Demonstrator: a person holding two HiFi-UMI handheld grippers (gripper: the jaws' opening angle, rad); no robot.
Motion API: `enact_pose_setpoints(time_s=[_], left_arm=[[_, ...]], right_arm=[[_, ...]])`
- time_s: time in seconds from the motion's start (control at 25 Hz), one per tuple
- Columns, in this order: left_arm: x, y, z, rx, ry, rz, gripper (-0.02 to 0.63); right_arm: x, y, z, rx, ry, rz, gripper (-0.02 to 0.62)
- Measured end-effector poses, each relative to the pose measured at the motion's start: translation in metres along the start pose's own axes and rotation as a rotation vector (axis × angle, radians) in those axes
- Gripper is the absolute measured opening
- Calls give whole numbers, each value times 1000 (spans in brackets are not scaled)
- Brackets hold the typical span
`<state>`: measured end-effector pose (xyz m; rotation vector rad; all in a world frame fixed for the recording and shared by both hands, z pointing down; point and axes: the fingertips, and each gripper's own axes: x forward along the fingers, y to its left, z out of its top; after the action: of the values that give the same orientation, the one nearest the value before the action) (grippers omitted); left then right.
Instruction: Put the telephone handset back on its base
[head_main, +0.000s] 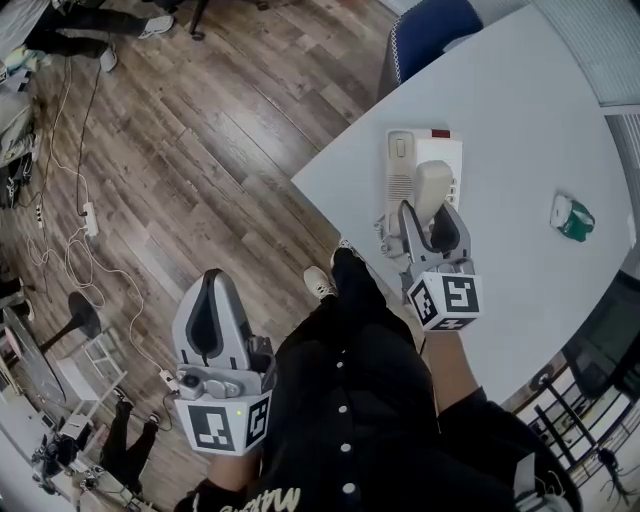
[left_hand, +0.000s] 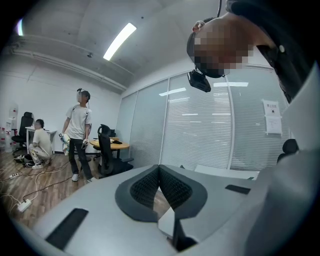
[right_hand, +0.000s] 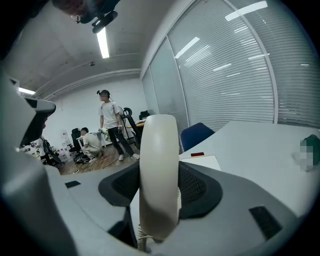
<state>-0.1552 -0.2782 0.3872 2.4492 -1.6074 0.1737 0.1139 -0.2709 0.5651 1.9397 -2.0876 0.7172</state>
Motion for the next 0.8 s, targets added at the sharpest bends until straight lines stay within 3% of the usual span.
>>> enact_pose_setpoints(time_s=[0.8], left_arm=[[25, -6, -23, -18, 69, 20, 14]], right_arm=[[60, -15, -28, 16, 123, -110, 239]])
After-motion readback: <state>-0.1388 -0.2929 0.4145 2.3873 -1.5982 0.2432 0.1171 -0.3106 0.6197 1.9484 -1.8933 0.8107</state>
